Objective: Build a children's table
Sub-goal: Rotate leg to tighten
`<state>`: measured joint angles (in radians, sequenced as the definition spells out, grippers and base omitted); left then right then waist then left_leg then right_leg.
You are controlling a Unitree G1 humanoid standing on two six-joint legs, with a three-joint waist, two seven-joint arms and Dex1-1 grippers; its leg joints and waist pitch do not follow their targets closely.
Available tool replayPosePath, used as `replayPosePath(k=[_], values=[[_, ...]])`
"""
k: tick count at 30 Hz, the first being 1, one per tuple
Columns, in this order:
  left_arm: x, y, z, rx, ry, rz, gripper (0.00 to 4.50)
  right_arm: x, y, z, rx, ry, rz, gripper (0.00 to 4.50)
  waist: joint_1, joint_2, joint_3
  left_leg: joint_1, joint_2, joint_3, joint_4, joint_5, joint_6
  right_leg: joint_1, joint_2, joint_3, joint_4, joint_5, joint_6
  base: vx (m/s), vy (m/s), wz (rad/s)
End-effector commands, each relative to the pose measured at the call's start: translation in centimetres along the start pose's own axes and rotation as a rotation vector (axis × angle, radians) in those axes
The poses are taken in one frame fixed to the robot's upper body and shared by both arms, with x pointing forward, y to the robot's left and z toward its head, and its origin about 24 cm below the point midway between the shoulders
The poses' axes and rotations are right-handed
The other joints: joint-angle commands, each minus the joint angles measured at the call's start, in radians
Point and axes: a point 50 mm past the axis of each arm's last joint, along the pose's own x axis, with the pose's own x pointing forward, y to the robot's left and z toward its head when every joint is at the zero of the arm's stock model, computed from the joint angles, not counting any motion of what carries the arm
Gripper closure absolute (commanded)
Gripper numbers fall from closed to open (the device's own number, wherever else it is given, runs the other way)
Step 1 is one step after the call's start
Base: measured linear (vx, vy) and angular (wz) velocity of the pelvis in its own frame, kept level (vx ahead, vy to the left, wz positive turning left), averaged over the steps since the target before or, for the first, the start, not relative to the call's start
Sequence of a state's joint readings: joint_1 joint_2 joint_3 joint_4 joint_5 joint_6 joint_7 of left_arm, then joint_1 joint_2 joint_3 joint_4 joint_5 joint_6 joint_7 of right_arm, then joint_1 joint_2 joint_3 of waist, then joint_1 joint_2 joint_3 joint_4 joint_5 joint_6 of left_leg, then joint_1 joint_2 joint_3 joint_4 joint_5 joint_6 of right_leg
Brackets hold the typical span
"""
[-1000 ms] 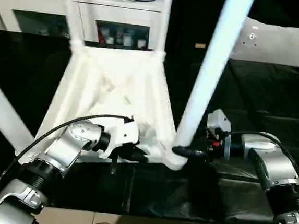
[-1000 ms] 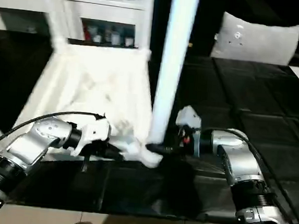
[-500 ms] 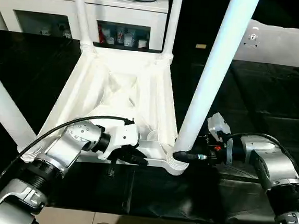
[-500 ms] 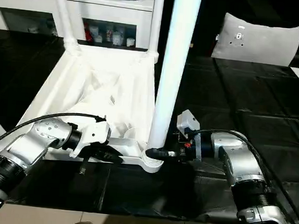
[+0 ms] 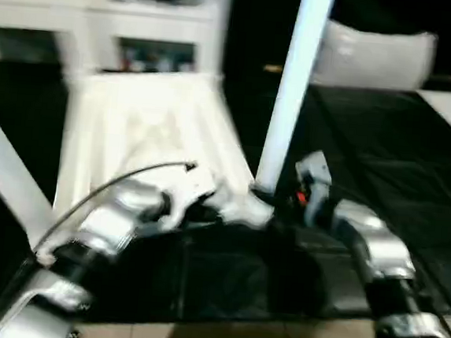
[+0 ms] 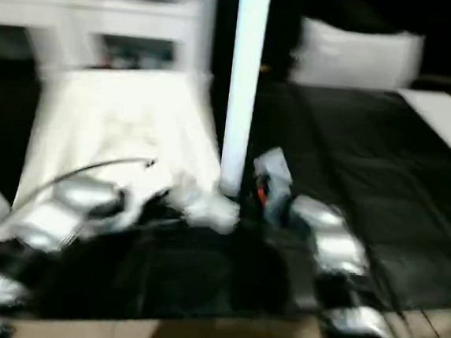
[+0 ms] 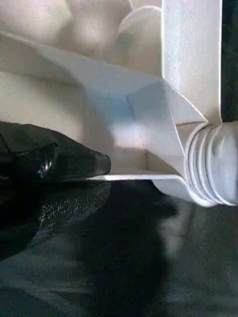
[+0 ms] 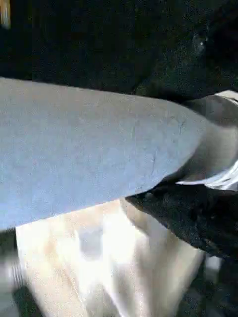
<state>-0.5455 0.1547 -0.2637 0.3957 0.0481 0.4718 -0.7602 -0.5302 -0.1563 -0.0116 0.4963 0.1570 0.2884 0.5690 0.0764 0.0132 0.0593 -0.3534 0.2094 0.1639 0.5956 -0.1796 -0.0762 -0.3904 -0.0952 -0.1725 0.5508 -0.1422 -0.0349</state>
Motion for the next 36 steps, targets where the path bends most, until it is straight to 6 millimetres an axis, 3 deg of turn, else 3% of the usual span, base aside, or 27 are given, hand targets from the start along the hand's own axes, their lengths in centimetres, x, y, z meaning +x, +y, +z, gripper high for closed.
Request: replayPosePath(k=[1,2,4,9,10,11,12,13,14,17,19,23,27,35,36], values=[[0.1,-0.9,4.2,0.093,-0.172,-0.016,4.5,0.7,1.6,-0.4,0.03,0.012,0.044,1.98,0.0,0.0,-0.062,0.016,0.022,-0.019,-0.075,-0.395,0.014,0.046,-0.071,0.034,-0.104,-0.553,0.002,0.0,0.0,0.0],[0.1,-1.0,4.2,0.115,-0.172,-0.019,4.5,0.6,1.9,-0.1,0.039,-0.013,0.062,1.84,0.003,-0.003,-0.066,0.015,0.014,-0.015,-0.072,-0.364,0.028,0.05,-0.074,0.038,-0.102,-0.538,-0.003,0.0,0.0,0.0],[0.0,-1.1,4.2,0.119,-0.17,-0.02,4.5,0.5,2.1,0.0,0.041,-0.023,0.064,1.61,0.011,-0.001,-0.07,0.006,0.018,-0.013,-0.077,-0.293,0.043,0.052,-0.075,0.05,-0.091,-0.476,-0.031,0.0,0.0,0.0],[-0.4,-1.2,3.7,0.156,-0.153,-0.054,4.5,-0.4,2.0,0.7,0.02,-0.053,0.113,1.16,0.028,-0.008,-0.082,-0.007,0.023,-0.006,-0.073,-0.151,0.066,0.054,-0.07,0.072,-0.05,-0.28,-0.102,0.011,-0.005,0.01],[-0.5,-1.2,3.7,0.164,-0.149,-0.057,4.5,-0.7,1.7,1.0,0.014,-0.055,0.12,0.96,0.035,0.003,-0.082,-0.007,0.024,-0.005,-0.069,-0.122,0.075,0.047,-0.069,0.078,-0.038,-0.229,-0.126,0.0,0.0,0.0],[-0.7,-1.2,3.7,0.176,-0.146,-0.058,4.5,-1.1,1.3,1.3,0.006,-0.058,0.125,0.96,0.038,-0.001,-0.088,-0.016,0.023,-0.005,-0.065,-0.081,0.088,0.055,-0.066,0.079,-0.025,-0.166,-0.143,0.0,0.0,0.0],[-0.7,-1.2,3.7,0.179,-0.146,-0.058,4.5,-1.1,1.2,1.4,0.004,-0.058,0.125,0.9,0.043,-0.002,-0.088,-0.02,0.02,-0.003,-0.06,-0.057,0.099,0.05,-0.064,0.082,-0.019,-0.116,-0.158,0.0,0.0,0.0],[-1.0,-1.3,3.6,0.203,-0.15,-0.087,4.5,-1.7,0.5,1.6,-0.027,-0.048,0.146,0.71,0.043,-0.009,-0.085,-0.021,0.019,0.0,-0.059,-0.061,0.105,0.048,-0.064,0.083,-0.02,-0.115,-0.162,0.0,0.0,0.0],[-1.2,-1.3,3.4,0.223,-0.149,-0.11,4.5,-2.2,0.0,1.8,-0.051,-0.038,0.165,0.6,0.05,-0.009,-0.085,-0.02,0.017,0.0,-0.059,-0.081,0.106,0.051,-0.066,0.081,-0.023,-0.152,-0.157,0.0,0.0,0.0],[-1.9,-1.2,2.8,0.266,-0.138,-0.163,4.5,-3.3,-0.9,2.3,-0.115,-0.009,0.242,0.46,0.057,-0.006,-0.082,-0.017,0.018,0.001,-0.06,-0.116,0.103,0.05,-0.064,0.078,-0.031,-0.226,-0.134,0.0,0.0,0.0],[-2.3,-1.2,2.4,0.285,-0.129,-0.201,4.5,-4.0,-1.1,2.5,-0.169,0.013,0.309,0.16,0.067,-0.002,-0.078,-0.011,0.025,0.003,-0.062,-0.139,0.091,0.041,-0.063,0.081,-0.036,-0.266,-0.122,0.0,0.0,0.0],[-3.2,-0.8,1.4,0.342,-0.085,-0.291,4.5,-4.7,-1.5,2.7,-0.266,0.049,0.39,0.16,0.076,-0.003,-0.076,-0.003,0.028,0.002,-0.065,-0.186,0.068,0.037,-0.065,0.081,-0.044,-0.337,-0.107,0.0,0.0,0.0],[-4.4,-0.2,0.7,0.399,-0.027,-0.371,4.5,-5.5,-1.1,2.8,-0.267,0.091,0.561,0.55,0.089,-0.001,-0.075,0.006,0.031,0.001,-0.067,-0.234,0.055,0.035,-0.066,0.082,-0.049,-0.388,-0.1,0.0,0.0,0.0],[-5.5,0.2,0.5,0.44,0.007,-0.469,4.5,-6.3,-0.5,2.0,-0.228,0.149,0.714,1.06,0.101,-0.001,-0.082,-0.001,0.035,-0.002,-0.066,-0.21,0.051,0.038,-0.069,0.085,-0.036,-0.338,-0.126,0.0,0.0,0.0],[-5.5,0.1,0.5,0.441,0.007,-0.482,4.5,-6.3,-0.5,1.9,-0.228,0.15,0.718,1.32,0.106,-0.001,-0.082,-0.002,0.034,-0.002,-0.065,-0.208,0.049,0.039,-0.07,0.085,-0.035,-0.34,-0.129,0.0,0.0,0.0]])
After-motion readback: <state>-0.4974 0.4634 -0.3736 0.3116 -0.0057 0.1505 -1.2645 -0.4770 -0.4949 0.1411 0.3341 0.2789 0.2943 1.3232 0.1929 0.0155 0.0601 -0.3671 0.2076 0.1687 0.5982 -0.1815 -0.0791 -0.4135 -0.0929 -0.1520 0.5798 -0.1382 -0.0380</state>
